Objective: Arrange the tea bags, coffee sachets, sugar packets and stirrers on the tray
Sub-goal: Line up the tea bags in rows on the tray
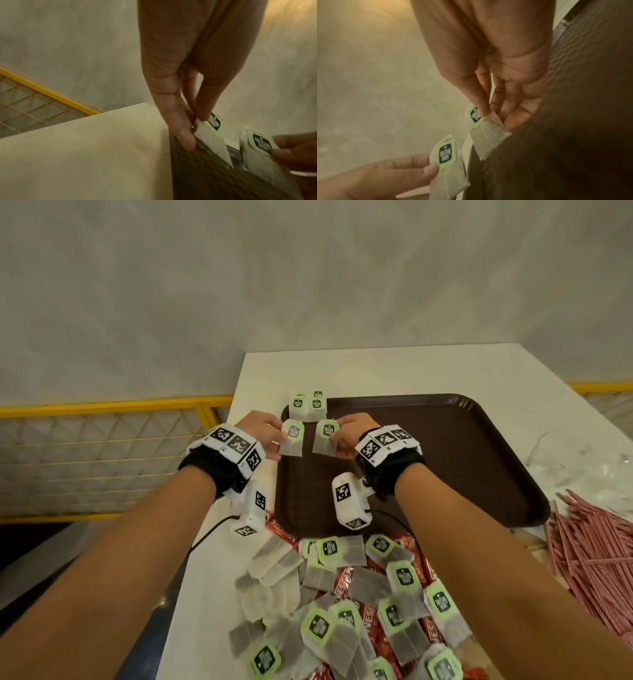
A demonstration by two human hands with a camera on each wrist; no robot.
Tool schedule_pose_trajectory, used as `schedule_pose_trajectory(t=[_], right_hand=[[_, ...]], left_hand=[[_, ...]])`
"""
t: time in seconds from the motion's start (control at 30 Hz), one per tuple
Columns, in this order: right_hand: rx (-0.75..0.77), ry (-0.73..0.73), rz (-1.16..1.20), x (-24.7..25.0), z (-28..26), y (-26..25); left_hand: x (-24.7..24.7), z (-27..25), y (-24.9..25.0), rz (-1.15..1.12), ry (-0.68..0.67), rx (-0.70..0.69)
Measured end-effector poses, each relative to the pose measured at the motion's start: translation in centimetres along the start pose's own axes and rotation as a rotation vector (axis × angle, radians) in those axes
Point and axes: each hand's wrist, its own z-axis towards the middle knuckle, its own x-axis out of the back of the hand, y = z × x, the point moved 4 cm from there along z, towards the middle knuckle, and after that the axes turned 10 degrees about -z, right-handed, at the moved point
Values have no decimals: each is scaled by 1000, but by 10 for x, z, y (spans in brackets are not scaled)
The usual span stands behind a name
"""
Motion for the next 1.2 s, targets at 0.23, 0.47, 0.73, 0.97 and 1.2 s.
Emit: schedule_pose_trajectory(t=[0.23,0.47,0.73,0.97,1.2], right_hand=[[59,110,-178,-1,69,-17],[60,73,-224,-5,106,-18],[34,130,-247,1,124,-15],[48,144,-309,4,129,-16],[85,181,-326,2,125,-15]], left_hand=[[-2,55,14,257,122,-131],[-5,88,17,271,167,-185],[-5,104,16,329,188,-231],[-8,111,16,368,227,-240],[-16,101,18,496,128,-397]])
